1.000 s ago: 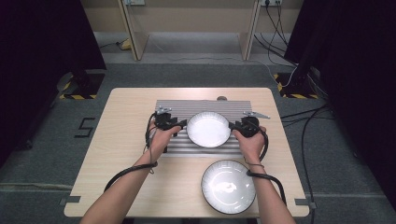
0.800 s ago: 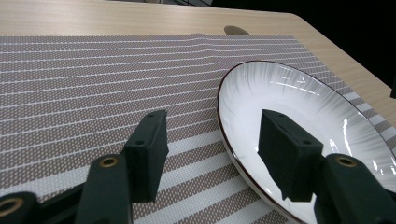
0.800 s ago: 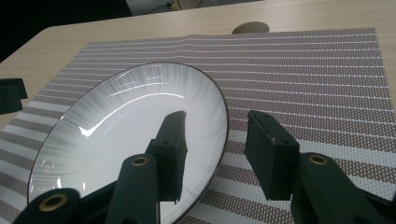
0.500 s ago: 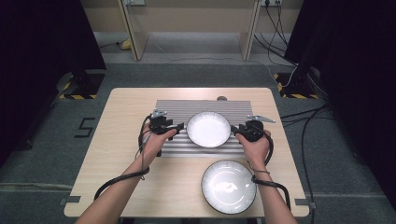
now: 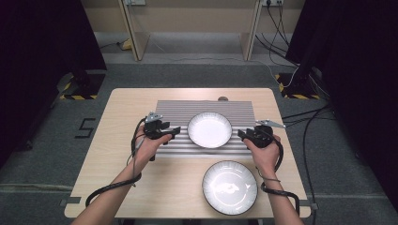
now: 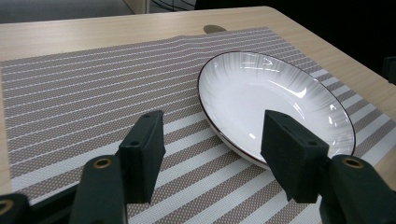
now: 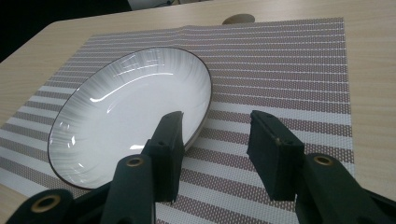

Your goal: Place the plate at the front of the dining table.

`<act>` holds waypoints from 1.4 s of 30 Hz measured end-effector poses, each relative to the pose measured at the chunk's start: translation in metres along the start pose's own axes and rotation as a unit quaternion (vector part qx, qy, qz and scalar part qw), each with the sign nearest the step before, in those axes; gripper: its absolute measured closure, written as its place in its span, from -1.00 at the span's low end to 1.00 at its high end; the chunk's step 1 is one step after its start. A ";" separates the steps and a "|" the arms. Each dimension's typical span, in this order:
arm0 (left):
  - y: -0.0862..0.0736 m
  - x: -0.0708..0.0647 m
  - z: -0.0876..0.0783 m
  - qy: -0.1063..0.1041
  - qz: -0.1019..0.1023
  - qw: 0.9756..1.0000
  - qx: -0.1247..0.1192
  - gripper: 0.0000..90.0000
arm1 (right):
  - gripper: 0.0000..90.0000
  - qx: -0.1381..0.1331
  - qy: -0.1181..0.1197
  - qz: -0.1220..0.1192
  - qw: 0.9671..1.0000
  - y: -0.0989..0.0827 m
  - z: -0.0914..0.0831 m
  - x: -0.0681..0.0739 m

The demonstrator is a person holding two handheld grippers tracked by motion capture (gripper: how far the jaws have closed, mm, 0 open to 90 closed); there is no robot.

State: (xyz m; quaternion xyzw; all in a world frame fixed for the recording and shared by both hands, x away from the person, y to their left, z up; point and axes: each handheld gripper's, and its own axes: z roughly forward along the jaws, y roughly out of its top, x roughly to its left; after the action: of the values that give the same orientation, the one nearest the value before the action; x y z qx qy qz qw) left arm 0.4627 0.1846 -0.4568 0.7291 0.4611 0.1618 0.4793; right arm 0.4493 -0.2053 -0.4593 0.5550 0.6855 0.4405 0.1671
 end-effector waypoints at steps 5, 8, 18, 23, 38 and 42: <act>-0.006 0.001 -0.011 0.000 0.004 1.000 -0.003 -0.14 | 0.21 -0.002 0.001 0.001 1.000 -0.003 -0.009 0.000; -0.009 0.002 -0.016 0.001 0.007 1.000 -0.003 -0.15 | 0.21 -0.001 0.000 0.002 1.000 -0.005 -0.012 0.000; -0.023 0.007 -0.035 0.012 0.022 1.000 -0.005 -0.16 | 0.25 0.004 -0.001 0.008 1.000 -0.019 -0.025 -0.004; -0.032 0.009 -0.044 0.012 0.016 1.000 -0.003 -0.16 | 0.24 0.000 -0.004 0.011 1.000 -0.027 -0.034 -0.006; -0.045 0.014 -0.061 0.012 0.014 1.000 -0.007 -0.17 | 0.22 -0.006 -0.014 0.026 1.000 -0.040 -0.049 -0.015; -0.049 0.017 -0.065 0.015 0.010 1.000 -0.008 -0.17 | 0.22 -0.007 -0.018 0.020 1.000 -0.045 -0.055 -0.017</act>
State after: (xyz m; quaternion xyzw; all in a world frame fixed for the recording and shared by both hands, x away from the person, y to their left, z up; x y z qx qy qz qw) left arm 0.4027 0.2398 -0.4702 0.7273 0.4592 0.1814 0.4767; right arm 0.3883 -0.2436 -0.4687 0.5755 0.6679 0.4385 0.1742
